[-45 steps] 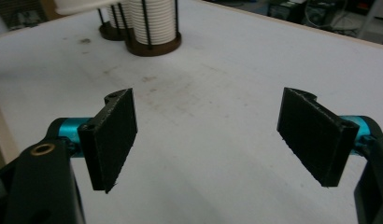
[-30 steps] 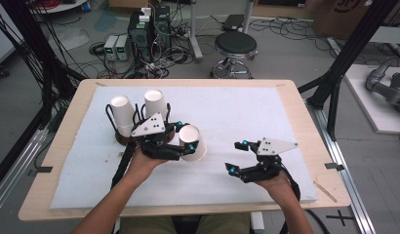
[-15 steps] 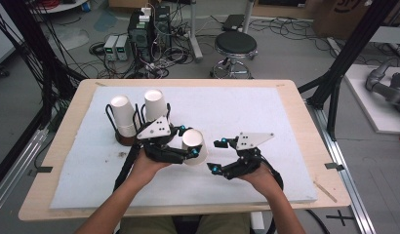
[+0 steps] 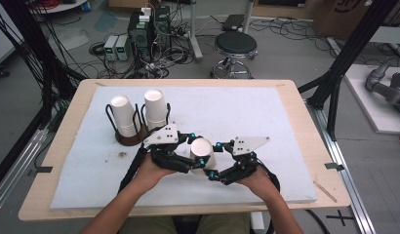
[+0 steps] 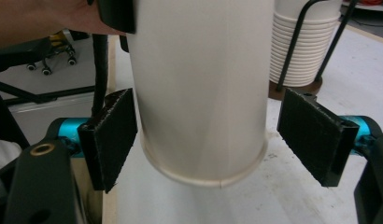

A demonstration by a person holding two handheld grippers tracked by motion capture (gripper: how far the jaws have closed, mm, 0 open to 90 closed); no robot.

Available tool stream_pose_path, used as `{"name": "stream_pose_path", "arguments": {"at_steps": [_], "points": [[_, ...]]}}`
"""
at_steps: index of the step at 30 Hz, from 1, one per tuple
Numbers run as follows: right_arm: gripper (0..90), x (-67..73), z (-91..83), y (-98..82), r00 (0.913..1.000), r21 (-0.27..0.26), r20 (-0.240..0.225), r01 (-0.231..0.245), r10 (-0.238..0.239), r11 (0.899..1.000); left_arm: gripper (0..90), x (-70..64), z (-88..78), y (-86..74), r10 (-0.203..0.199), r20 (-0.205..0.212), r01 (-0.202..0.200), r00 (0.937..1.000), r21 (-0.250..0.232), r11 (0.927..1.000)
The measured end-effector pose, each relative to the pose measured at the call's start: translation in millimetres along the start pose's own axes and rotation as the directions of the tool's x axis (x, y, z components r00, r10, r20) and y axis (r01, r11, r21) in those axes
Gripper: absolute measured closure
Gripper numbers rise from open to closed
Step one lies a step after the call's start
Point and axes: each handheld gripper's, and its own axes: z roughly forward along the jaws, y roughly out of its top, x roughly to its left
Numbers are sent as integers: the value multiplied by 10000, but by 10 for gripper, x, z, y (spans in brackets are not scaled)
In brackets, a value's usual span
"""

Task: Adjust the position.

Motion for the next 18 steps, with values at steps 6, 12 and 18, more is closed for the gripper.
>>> {"name": "stream_pose_path", "arguments": {"at_steps": [6,12,18], "points": [[208,37,41,6,9998,-23,-158,109,-109,9999,341,-13,8,-4,-206,329,213,9992,-219,9995],[242,55,73,8,9990,-72,-251,365,-367,9993,342,-20,1,-14,-184,478,201,9987,-348,9992],[299,54,69,-5,9980,-82,-323,542,-544,9985,346,-11,-17,-33,-124,518,144,9986,-383,9992]]}}
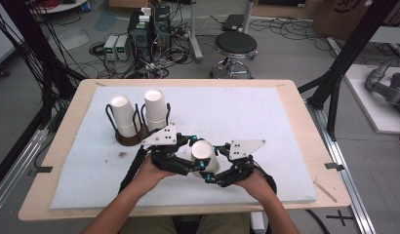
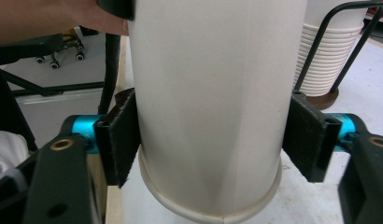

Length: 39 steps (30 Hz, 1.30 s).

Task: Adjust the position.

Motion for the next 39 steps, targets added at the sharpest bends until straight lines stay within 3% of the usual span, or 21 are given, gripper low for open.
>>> {"name": "stream_pose_path", "arguments": {"at_steps": [5,6,8,9,11,15,16,19,24,29,33,34,35,39], "points": [[334,-1,-13,11,10000,90,-6,97,-97,9999,343,2,-14,-9,-14,29,14,10000,39,10000],[336,0,-18,22,9999,271,0,156,-156,9995,325,-5,-14,-17,-58,-120,58,9999,74,10000],[336,1,-27,31,9998,344,-9,202,-201,9992,185,-4,-7,-24,-197,-458,215,9988,396,9990],[336,-1,-39,38,9998,380,-10,209,-208,9991,144,3,-6,-31,-281,-399,303,9988,544,9981],[336,0,-60,55,9996,582,133,249,-258,9980,146,9,-17,-47,-240,-364,266,9990,731,9970],[336,0,-80,86,9991,894,150,380,-395,9953,146,17,-52,-59,-301,-295,320,9991,667,9973],[336,-7,-84,105,9986,1335,157,487,-513,9898,146,27,-82,-54,-231,-217,246,9995,751,9969],[336,-13,-71,130,9975,1977,94,662,-694,9780,147,28,-107,-43,-136,-132,148,9998,930,9956],[335,-20,-41,243,9930,3112,-120,1156,-1177,9433,152,41,-138,-22,11,-34,-6,10000,1367,9906],[335,-32,-6,407,9862,4144,-487,1643,-1585,8951,155,45,-142,-21,144,92,-159,9999,1865,9823],[334,-49,26,487,9829,4704,-776,1836,-1668,8631,171,31,-120,-26,247,221,-287,9995,2088,9775],[334,-49,26,487,9829,4704,-776,1836,-1668,8631,176,31,-120,-26,247,221,-287,9995,2088,9775],[334,-53,49,527,9800,5029,-1004,1987,-1715,8412,176,26,-107,-30,328,262,-379,9991,2222,9743],[334,-32,95,577,9762,5579,-1315,2168,-1727,8011,187,21,-83,-41,350,378,-430,9987,2365,9707]]}}
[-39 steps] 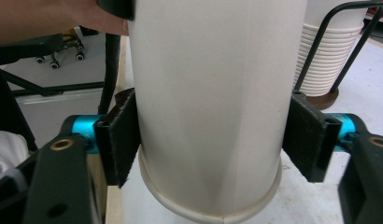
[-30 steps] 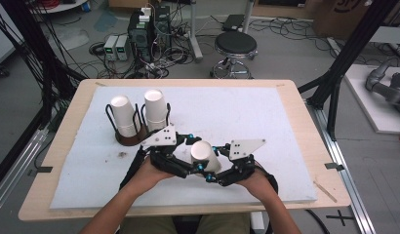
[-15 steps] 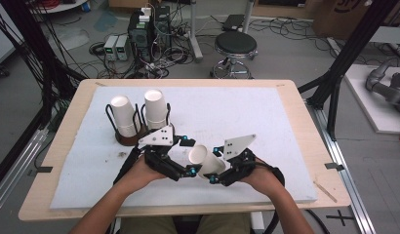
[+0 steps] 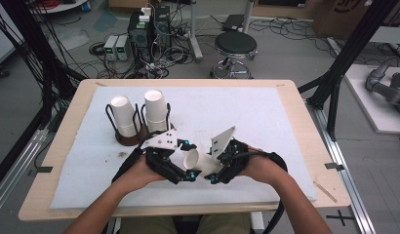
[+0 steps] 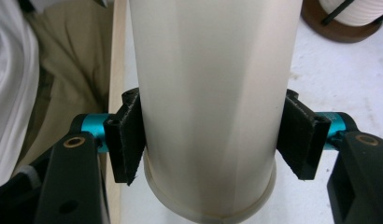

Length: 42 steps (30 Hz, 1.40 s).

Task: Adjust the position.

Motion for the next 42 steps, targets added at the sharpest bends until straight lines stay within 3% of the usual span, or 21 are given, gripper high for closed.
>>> {"name": "stream_pose_path", "arguments": {"at_steps": [3,11,21,27,31,32,33,34,35,39,42], "points": [[333,-6,21,45,9995,421,-162,290,-284,9987,197,-2,12,-2,90,29,-90,10000,105,9999],[332,18,46,143,9983,1214,-405,463,-417,9915,235,-21,62,-18,213,288,-228,9994,527,9984],[332,26,83,164,9974,1699,-658,416,-308,9846,336,-18,101,-56,302,509,-346,9982,878,9955],[318,37,100,157,9973,1899,-657,460,-340,9807,342,-25,125,-71,417,463,-459,9981,936,9946],[254,37,86,143,9989,1544,-411,307,-246,9875,343,-18,108,-72,422,385,-457,9984,966,9943],[213,29,25,126,9998,799,-188,64,-49,9968,346,-13,102,-81,414,381,-447,9984,919,9948],[212,21,-6,114,9999,355,-22,111,-110,9993,346,-8,94,-91,392,351,-422,9986,879,9952],[212,21,-6,114,9999,355,-22,111,-110,9993,346,2,88,-107,373,338,-399,9987,796,9960],[211,21,-80,77,9998,-91,-55,-167,166,9998,347,22,73,-137,259,281,-275,9993,608,9978],[211,18,-173,12,9995,-658,7,-309,311,9974,347,63,47,-194,-34,254,28,9997,257,9997],[211,16,-266,-73,9977,-1414,243,-594,634,9882,347,108,13,-259,-221,105,222,9997,-114,9997]]}}
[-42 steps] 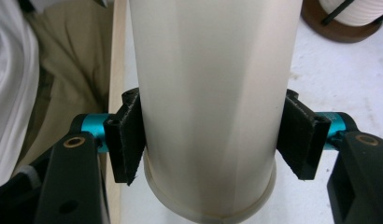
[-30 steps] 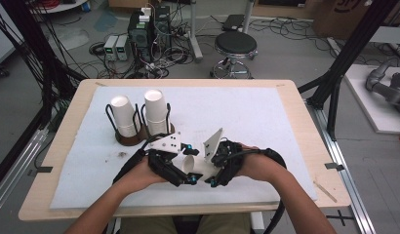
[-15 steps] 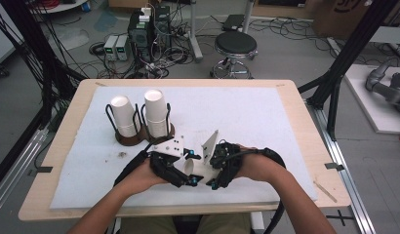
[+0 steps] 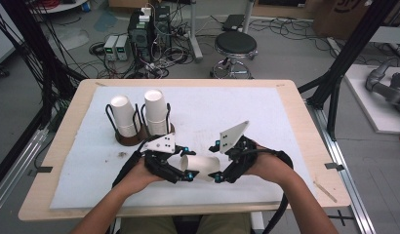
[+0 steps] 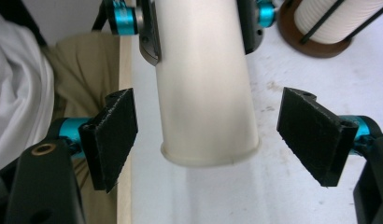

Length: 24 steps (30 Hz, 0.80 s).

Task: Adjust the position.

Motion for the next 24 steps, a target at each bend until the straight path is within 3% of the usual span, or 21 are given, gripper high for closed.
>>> {"name": "stream_pose_path", "arguments": {"at_steps": [2,3,6,10,14,16,17,20,24], "points": [[211,-7,-54,-46,9996,-591,196,-211,223,9980,347,13,-14,-15,-5,-54,5,10000,-122,9999],[212,-8,-76,-71,9989,-919,312,-324,354,9952,347,23,-34,-36,-134,-158,127,9998,-428,9990],[212,-14,-121,-161,9952,-1874,484,-752,856,9794,347,42,-65,-72,-223,-368,194,9991,-783,9967],[204,-14,-149,-328,9807,-3035,783,-1478,1792,9413,346,59,-101,-123,-303,-473,244,9984,-1196,9925],[204,-3,-129,-502,9639,-3597,1026,-1942,2456,9126,346,65,-124,-182,-448,-674,338,9967,-1566,9871],[205,13,-116,-564,9610,-3865,959,-2041,2593,8994,345,65,-126,-201,-545,-723,408,9959,-1795,9829],[205,27,-102,-603,9598,-4101,871,-2097,2670,8876,345,69,-129,-214,-609,-698,460,9957,-1984,9790],[204,54,-63,-677,9539,-4320,832,-2263,2884,8730,344,69,-137,-248,-683,-706,495,9952,-2398,9696],[204,77,-5,-764,9470,-4583,764,-2446,3121,8545,344,61,-140,-263,-634,-724,428,9954,-2567,9655]]}}
